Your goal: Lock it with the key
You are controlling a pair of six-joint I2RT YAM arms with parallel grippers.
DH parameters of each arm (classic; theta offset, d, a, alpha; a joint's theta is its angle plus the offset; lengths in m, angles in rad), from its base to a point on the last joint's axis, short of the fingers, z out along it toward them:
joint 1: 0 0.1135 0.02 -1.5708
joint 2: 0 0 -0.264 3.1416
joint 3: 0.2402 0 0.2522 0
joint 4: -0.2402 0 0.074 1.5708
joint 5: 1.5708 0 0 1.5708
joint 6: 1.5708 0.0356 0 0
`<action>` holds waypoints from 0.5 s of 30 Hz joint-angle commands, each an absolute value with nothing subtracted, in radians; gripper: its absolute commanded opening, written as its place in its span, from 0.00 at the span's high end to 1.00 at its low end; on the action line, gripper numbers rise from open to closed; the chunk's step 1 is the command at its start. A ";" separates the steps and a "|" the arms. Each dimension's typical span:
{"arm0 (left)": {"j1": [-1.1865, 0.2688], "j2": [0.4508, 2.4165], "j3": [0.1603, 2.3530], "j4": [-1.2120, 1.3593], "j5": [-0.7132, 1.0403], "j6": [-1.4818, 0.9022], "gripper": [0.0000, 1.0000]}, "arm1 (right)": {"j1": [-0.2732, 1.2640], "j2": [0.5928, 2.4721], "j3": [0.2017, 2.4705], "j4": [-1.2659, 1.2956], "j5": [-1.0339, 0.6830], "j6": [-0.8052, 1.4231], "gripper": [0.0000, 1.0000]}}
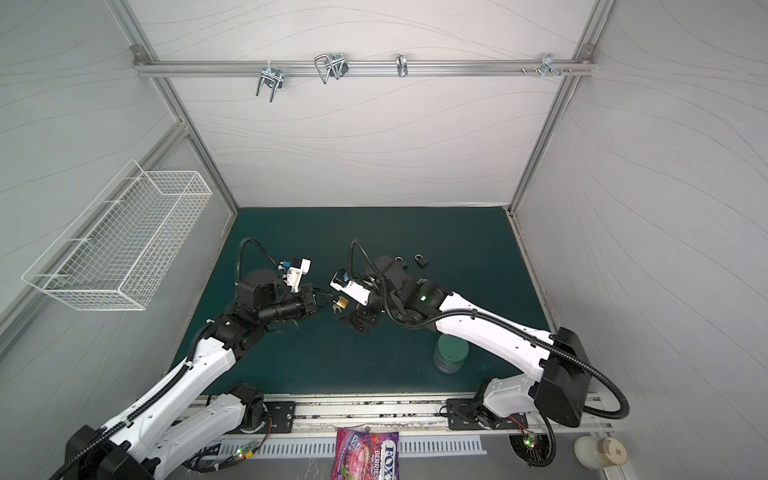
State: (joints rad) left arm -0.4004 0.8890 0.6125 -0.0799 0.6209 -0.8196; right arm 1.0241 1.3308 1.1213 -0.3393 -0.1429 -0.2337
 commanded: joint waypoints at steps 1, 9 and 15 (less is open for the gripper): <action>-0.437 0.893 0.681 -0.012 0.560 -0.787 1.00 | 1.058 1.291 1.092 -0.327 -0.064 -0.272 0.05; -0.469 0.908 0.707 -0.010 0.563 -0.771 1.00 | 1.069 1.316 1.113 -0.297 0.029 -0.223 0.18; -0.471 0.900 0.701 -0.004 0.577 -0.769 1.00 | 1.044 1.310 1.123 -0.291 -0.073 -0.174 0.31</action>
State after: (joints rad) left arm -0.4656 0.9070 0.6582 -0.0608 0.5751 -0.7853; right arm 1.0534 1.3125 1.0988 -0.3126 -0.0257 -0.1986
